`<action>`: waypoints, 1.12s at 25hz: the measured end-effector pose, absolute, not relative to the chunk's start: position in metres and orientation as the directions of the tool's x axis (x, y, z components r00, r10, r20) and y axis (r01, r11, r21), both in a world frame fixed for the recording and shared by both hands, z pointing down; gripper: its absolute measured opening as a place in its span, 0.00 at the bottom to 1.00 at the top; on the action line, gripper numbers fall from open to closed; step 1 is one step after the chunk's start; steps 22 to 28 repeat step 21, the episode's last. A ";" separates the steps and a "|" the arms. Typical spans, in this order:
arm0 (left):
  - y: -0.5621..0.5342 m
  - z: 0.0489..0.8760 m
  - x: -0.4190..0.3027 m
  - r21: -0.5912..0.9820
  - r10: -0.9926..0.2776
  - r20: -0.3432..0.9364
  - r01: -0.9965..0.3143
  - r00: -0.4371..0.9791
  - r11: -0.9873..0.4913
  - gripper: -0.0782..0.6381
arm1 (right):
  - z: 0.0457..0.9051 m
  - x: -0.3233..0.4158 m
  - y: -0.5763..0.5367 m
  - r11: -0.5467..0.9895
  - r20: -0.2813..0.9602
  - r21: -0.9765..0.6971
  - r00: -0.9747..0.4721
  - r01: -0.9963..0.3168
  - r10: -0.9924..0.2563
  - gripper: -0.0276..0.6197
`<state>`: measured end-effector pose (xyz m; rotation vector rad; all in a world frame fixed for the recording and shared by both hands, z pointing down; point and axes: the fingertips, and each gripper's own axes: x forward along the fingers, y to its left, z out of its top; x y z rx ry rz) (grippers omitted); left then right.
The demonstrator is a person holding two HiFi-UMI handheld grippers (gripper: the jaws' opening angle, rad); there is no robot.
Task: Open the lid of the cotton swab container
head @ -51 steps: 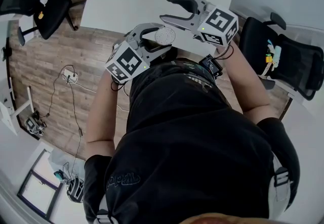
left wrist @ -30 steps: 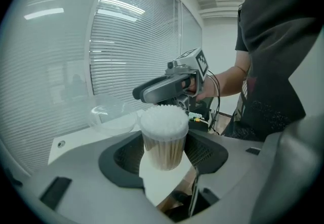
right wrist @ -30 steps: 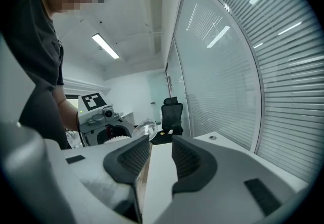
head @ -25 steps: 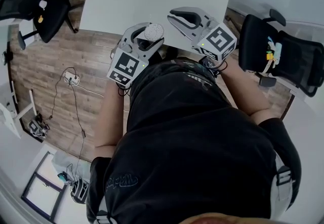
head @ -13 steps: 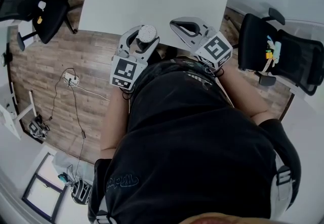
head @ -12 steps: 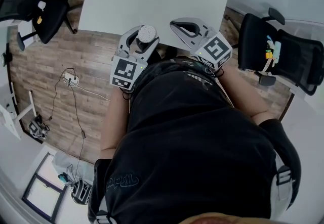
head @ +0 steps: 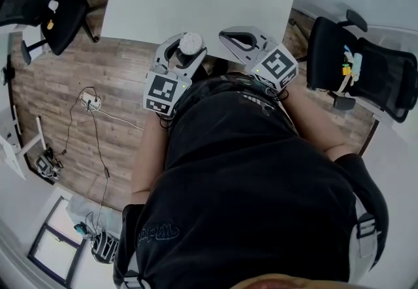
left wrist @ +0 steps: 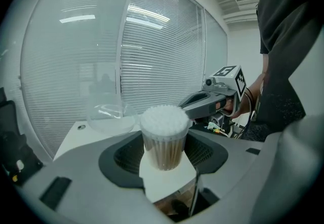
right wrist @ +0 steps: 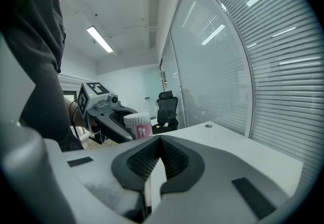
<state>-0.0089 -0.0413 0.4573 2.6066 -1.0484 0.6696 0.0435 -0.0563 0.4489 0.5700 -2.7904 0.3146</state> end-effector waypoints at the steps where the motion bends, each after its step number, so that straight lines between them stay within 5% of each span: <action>1: -0.041 0.457 -0.009 0.062 -0.583 0.503 -0.700 0.638 -0.712 0.47 | 0.449 0.043 -0.057 0.899 0.310 -0.156 -0.884 -0.410 -0.349 0.08; 28: -0.045 0.458 -0.003 0.079 -0.559 0.505 -0.680 0.658 -0.729 0.47 | 0.446 0.044 -0.069 0.897 0.306 -0.147 -0.882 -0.417 -0.360 0.08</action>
